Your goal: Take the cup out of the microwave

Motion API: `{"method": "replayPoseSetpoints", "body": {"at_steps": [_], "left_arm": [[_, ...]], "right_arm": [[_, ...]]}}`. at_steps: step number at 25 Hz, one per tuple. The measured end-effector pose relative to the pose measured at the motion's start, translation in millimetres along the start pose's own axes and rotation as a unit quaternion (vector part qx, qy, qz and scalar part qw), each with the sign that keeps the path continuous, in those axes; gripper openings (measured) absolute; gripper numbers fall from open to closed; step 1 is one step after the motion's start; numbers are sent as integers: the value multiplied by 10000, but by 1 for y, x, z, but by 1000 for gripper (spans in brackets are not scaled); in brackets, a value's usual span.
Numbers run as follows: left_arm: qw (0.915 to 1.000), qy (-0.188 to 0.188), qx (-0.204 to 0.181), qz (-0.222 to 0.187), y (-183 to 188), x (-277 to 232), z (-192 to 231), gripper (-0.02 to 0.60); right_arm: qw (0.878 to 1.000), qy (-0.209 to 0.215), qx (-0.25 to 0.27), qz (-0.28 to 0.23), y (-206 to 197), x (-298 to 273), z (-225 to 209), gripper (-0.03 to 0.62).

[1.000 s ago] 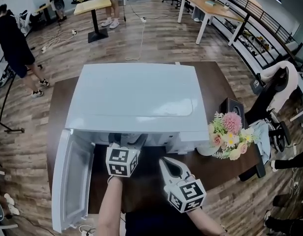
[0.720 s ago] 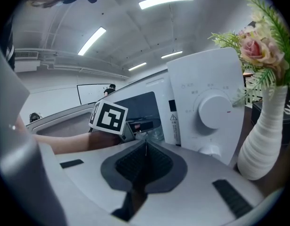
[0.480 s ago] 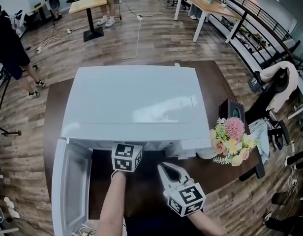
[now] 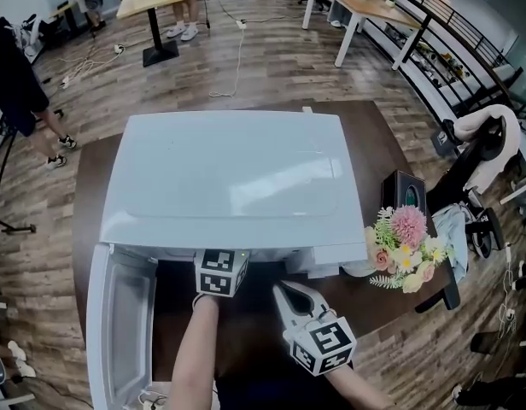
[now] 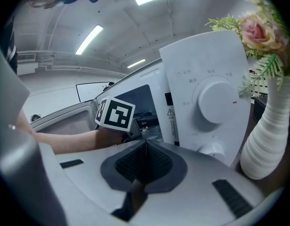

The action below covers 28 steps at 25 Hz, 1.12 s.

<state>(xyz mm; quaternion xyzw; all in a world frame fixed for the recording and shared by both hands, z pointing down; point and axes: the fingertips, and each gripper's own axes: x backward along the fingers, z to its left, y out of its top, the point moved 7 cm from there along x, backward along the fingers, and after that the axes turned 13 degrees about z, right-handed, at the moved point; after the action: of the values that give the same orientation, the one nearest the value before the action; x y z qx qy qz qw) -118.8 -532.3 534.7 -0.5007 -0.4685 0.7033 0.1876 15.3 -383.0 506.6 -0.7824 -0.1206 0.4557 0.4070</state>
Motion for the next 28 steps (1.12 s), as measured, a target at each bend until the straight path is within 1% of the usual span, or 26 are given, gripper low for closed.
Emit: {"method": "replayPoseSetpoints", "body": {"at_steps": [11,16,28], "left_arm": [[9998,-63,-177,-13,1,5,-7,376],[9999,-68,-139,69,-4,13,-8,376],[10000,1,46,35,-15,47,-14,376]], "right_arm": [[10000,-54,-47,-46,-2,4,-1,-6],[9999,-80,-55,-96,-1,6,1,-6],[9997,-63,-31,-245,-3,14,9,-6]]}}
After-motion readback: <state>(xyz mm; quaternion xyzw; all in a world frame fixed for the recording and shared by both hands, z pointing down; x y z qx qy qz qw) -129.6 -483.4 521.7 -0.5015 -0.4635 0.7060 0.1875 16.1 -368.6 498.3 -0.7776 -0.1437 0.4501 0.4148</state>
